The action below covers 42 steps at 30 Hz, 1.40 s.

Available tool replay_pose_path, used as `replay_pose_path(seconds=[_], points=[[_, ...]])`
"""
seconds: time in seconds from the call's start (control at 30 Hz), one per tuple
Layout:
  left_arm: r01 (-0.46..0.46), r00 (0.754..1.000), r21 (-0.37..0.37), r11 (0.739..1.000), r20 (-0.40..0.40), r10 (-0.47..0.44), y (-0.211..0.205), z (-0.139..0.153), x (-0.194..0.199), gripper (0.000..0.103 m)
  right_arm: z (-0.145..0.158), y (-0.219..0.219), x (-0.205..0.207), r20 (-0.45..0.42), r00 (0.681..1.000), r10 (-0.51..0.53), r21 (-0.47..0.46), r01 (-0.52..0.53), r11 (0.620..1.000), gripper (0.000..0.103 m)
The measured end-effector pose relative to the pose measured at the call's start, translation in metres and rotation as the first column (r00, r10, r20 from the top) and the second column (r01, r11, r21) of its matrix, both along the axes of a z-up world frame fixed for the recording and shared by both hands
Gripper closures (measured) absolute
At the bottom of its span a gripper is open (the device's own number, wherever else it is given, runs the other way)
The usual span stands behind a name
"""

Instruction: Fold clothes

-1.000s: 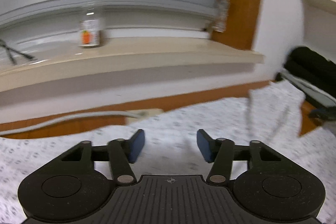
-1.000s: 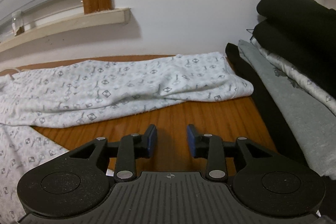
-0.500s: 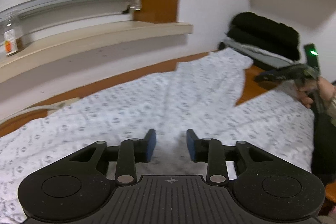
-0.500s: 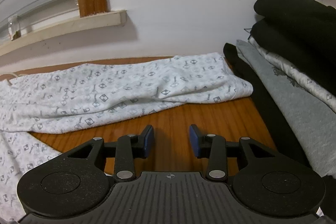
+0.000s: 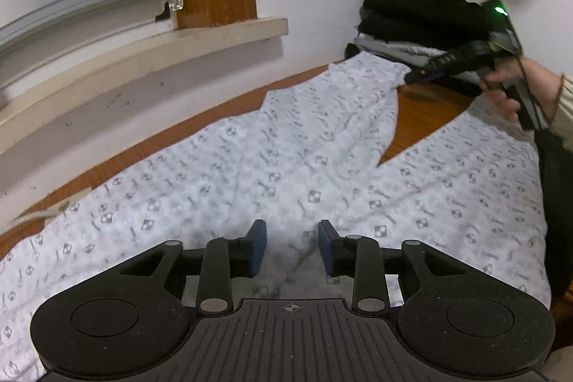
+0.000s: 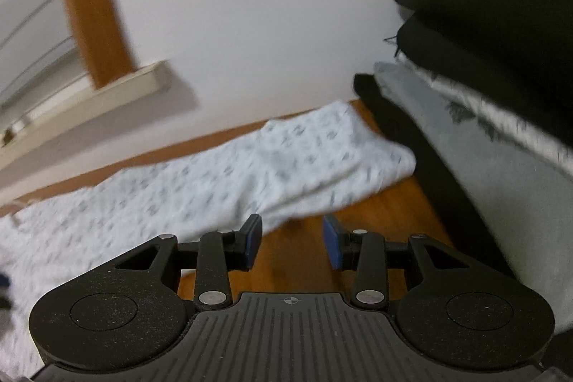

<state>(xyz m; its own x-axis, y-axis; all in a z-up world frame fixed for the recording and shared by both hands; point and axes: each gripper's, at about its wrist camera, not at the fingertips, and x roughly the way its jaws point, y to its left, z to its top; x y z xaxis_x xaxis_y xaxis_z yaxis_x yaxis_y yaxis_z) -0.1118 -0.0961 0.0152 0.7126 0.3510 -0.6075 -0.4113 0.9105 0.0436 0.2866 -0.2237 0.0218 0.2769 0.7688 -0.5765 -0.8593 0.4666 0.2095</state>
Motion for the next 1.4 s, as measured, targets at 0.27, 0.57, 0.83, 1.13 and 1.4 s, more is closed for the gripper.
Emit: replay_pose_path(seconds=[0.27, 0.57, 0.83, 1.13, 1.4], points=[[-0.012, 0.998, -0.033, 0.999, 0.067, 0.014, 0.015, 0.008, -0.017, 0.103, 0.0, 0.038, 0.043, -0.055, 0.982, -0.182, -0.09, 0.177, 0.98, 0.064], [-0.034, 0.998, -0.008, 0.999, 0.056, 0.034, 0.018, 0.01, -0.026, 0.079, 0.048, 0.023, 0.028, 0.002, 0.986, -0.169, 0.168, 0.166, 0.972, 0.101], [-0.016, 1.0, -0.017, 1.0, 0.014, 0.017, 0.027, 0.004, -0.011, 0.06, 0.068, 0.014, 0.025, 0.036, 0.983, -0.178, 0.17, 0.17, 0.971, 0.101], [0.02, 1.0, -0.034, 0.999, -0.011, -0.021, 0.035, -0.001, -0.007, 0.098, 0.06, 0.017, 0.027, 0.033, 0.986, -0.162, 0.13, 0.156, 0.979, 0.101], [-0.07, 0.976, -0.098, 0.993, 0.201, 0.088, 0.071, 0.051, -0.035, 0.1, 0.082, 0.04, 0.027, 0.095, 0.978, -0.185, 0.209, 0.162, 0.964, 0.101]])
